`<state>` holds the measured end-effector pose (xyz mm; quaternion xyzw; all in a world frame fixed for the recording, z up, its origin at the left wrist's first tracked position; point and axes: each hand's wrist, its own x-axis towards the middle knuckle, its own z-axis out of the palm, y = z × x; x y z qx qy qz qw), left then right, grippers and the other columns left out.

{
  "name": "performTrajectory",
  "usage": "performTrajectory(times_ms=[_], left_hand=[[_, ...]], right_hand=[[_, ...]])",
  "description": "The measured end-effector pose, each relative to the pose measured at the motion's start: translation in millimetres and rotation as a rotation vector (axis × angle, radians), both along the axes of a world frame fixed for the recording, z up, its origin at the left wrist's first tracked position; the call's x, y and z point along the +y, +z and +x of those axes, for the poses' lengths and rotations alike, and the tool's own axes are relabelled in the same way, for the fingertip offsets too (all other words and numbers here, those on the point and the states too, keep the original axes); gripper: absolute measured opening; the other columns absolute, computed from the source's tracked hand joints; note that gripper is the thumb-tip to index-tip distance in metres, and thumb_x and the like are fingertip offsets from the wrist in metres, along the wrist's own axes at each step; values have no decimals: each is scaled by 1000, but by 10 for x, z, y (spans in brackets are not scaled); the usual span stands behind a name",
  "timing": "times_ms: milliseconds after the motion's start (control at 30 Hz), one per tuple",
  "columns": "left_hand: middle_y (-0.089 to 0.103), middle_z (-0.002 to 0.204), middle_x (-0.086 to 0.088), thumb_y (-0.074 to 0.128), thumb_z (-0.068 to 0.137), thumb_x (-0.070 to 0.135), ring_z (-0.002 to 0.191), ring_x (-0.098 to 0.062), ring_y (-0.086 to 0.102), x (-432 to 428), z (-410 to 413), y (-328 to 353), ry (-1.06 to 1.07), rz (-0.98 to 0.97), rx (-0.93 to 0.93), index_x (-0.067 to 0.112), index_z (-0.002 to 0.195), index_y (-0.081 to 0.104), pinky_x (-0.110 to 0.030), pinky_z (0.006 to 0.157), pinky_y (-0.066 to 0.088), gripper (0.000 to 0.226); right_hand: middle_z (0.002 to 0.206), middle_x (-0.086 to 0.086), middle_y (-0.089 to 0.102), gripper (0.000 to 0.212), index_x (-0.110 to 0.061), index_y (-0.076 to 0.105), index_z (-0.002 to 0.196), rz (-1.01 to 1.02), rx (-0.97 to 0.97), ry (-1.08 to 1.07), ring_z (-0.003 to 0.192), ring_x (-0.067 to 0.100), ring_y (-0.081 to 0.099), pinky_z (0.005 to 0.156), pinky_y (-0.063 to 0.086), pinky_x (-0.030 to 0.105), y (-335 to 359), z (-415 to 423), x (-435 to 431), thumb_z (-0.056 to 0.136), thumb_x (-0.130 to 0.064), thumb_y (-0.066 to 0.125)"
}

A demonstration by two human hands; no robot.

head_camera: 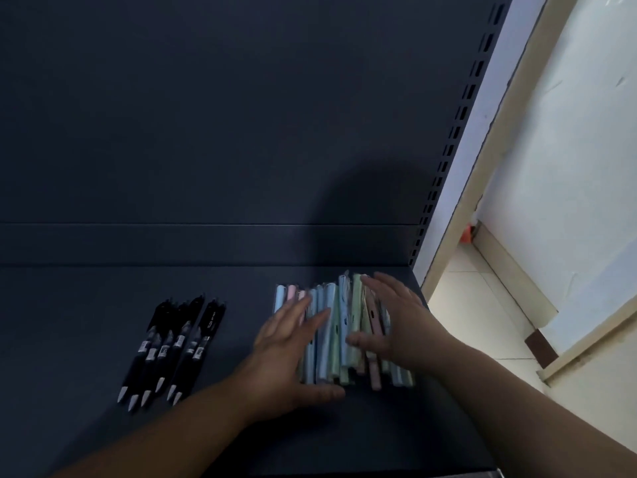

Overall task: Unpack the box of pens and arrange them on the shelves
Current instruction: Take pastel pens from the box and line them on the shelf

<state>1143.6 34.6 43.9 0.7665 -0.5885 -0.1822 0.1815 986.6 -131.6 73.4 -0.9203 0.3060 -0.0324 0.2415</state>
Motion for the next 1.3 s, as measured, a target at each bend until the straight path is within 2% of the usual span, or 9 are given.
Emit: performTrajectory(times_ms=[200, 400, 567, 667, 767, 900, 1000, 1233, 1300], left_hand=[[-25, 148, 33, 55, 59, 83, 140, -1, -24, -21, -81, -88, 40, 8, -58, 66, 133, -9, -35, 119, 2, 99], [-10, 149, 35, 66, 66, 70, 140, 4, -19, -32, -109, -91, 80, -23, -19, 55, 143, 4, -26, 115, 0, 99], [-7, 155, 25, 65, 71, 68, 142, 0, -13, -24, -132, -70, 79, -43, -35, 49, 146, 5, -26, 116, 2, 98], [-5, 157, 18, 62, 72, 69, 144, -4, -8, 48, -126, -17, 69, -60, -81, 43, 149, 4, -27, 117, 2, 99], [10, 158, 12, 60, 79, 64, 144, -9, 6, 308, -70, 71, 123, -129, -144, 37, 149, 19, -20, 114, 3, 85], [23, 154, 9, 56, 84, 58, 140, -10, 23, 980, 175, 234, 291, -205, -229, 35, 142, 36, -20, 115, 15, 66], [33, 150, 5, 51, 78, 60, 137, -15, 33, 1753, 481, 362, 456, -205, -291, 31, 139, 43, -24, 112, 24, 68], [62, 121, -2, 54, 62, 59, 107, -25, 64, 4345, 1042, 233, 912, -47, -355, 22, 116, 64, -35, 89, 51, 67], [59, 125, 0, 57, 66, 60, 108, -23, 63, 5102, 1035, 154, 1009, 40, -309, 23, 121, 61, -32, 89, 53, 66]], right_hand=[[162, -9, -2, 115, -33, 6, 154, 91, 43, 113, 148, 16, 6, 120, 18, 37, -55, 346, -384, 65, -73, 67], [154, -4, 28, 119, -29, 16, 152, 117, -5, 115, 139, 16, 32, 112, 32, 33, -177, 380, -376, 58, -69, 76], [156, -2, 29, 115, -27, 15, 153, 61, -20, 89, 139, 17, 33, 113, 31, 33, -83, 316, -265, 62, -76, 65], [155, -2, 31, 99, -25, 21, 152, -38, -68, 43, 139, 18, 33, 112, 30, 32, 67, 320, -121, 74, -71, 60], [143, -4, 44, 64, -27, 43, 141, -100, -157, 12, 127, 14, 45, 104, 35, 25, 167, 392, 163, 86, -53, 62], [127, -3, 57, 43, -26, 58, 127, -156, -175, 73, 118, 16, 54, 100, 34, 22, 242, 706, 854, 87, -39, 65], [123, -5, 59, 48, -30, 57, 125, -186, -168, 170, 116, 16, 55, 105, 38, 33, 263, 1107, 1569, 81, -51, 59], [126, -3, 58, 48, -25, 55, 130, -112, -193, 504, 115, 14, 56, 97, 44, 27, 115, 2089, 3703, 86, -40, 66], [124, -2, 59, 49, -23, 56, 128, -64, -159, 594, 115, 15, 57, 98, 44, 29, -76, 2320, 4330, 83, -39, 68]])
